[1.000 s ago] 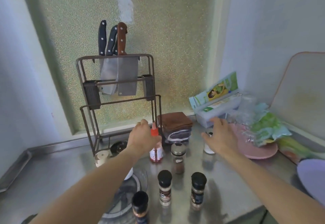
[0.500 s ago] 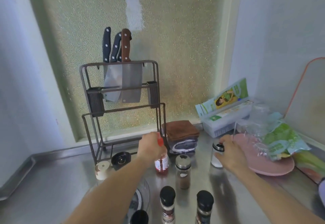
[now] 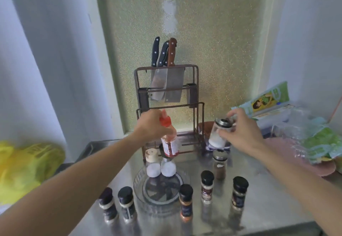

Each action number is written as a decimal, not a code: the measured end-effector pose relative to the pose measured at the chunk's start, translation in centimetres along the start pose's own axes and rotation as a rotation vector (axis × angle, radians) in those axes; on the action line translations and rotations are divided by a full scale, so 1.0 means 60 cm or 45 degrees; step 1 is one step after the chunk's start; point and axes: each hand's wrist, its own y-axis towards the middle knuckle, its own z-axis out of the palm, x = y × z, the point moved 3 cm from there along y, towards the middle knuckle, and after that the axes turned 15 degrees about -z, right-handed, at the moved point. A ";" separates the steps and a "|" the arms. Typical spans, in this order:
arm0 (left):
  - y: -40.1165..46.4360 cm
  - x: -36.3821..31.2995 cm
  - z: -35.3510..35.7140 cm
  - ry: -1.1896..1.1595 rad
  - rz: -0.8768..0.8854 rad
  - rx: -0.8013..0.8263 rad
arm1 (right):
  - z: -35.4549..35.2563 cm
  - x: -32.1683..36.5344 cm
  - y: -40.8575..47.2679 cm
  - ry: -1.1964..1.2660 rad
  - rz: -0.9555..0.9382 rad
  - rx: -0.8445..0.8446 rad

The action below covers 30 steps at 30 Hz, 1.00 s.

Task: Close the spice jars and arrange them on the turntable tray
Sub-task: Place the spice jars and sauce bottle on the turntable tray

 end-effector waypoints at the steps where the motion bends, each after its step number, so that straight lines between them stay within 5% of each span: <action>1: -0.011 0.015 -0.012 0.019 -0.006 -0.005 | 0.009 0.028 -0.002 0.038 -0.026 0.030; 12: -0.029 0.149 -0.019 0.189 -0.112 0.085 | 0.176 0.143 -0.041 0.021 -0.127 0.478; 30: 0.012 0.205 0.054 0.231 -0.133 0.139 | 0.264 0.098 -0.044 -0.025 -0.019 0.630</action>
